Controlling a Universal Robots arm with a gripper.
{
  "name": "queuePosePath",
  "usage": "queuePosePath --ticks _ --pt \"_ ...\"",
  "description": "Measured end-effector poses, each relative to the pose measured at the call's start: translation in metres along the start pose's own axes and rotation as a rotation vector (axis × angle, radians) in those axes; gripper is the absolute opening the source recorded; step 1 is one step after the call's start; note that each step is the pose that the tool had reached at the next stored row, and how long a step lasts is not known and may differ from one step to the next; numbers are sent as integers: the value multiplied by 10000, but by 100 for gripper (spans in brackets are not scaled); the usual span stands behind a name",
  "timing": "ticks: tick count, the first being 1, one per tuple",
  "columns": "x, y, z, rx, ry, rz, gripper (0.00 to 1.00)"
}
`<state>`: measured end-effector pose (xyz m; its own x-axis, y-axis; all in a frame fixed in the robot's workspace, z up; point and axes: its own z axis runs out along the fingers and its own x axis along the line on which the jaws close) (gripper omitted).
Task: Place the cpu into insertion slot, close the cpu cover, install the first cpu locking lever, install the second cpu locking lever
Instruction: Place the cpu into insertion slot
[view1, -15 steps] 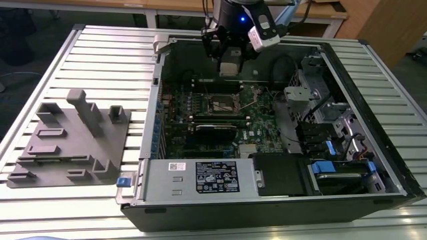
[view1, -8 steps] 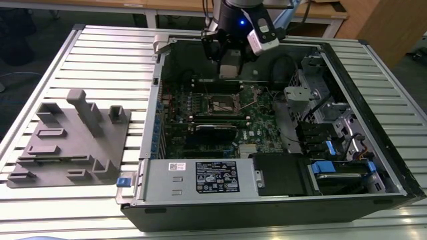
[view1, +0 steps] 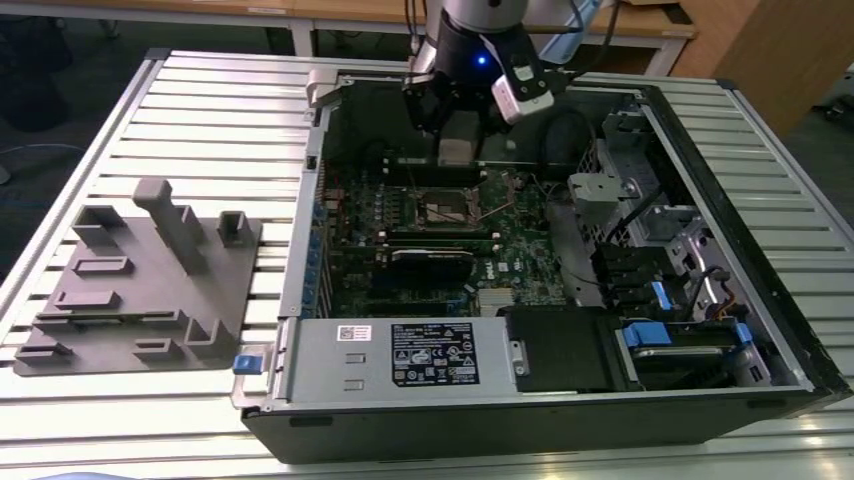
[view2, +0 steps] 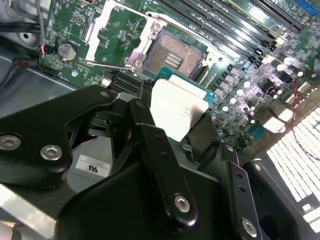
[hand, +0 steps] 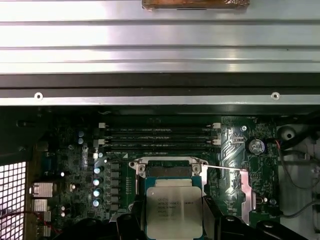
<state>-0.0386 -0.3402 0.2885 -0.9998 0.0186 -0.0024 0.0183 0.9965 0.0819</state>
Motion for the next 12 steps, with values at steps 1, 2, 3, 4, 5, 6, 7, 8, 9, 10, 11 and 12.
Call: queuePosePath --ticks 1,2,3,4,5,6,7,8,9,10,11,12 --pt "0 -1 18 0 0 0 54" --pt "0 -3 36 -1 0 -3 54" --pt "0 -6 53 -3 1 -16 54" --pt "0 -7 65 -4 2 -39 54" --pt "0 -8 68 -4 4 -50 54" --pt "0 -8 68 -1 5 -51 54" --pt "0 -8 72 -3 4 -51 54" --pt "0 -10 86 -6 3 -55 54" --pt "0 -13 103 -6 4 -67 54" --pt "0 -16 118 -5 6 -86 54" --pt "0 -19 132 -5 7 -108 54" --pt "0 -23 146 -5 8 -131 54"
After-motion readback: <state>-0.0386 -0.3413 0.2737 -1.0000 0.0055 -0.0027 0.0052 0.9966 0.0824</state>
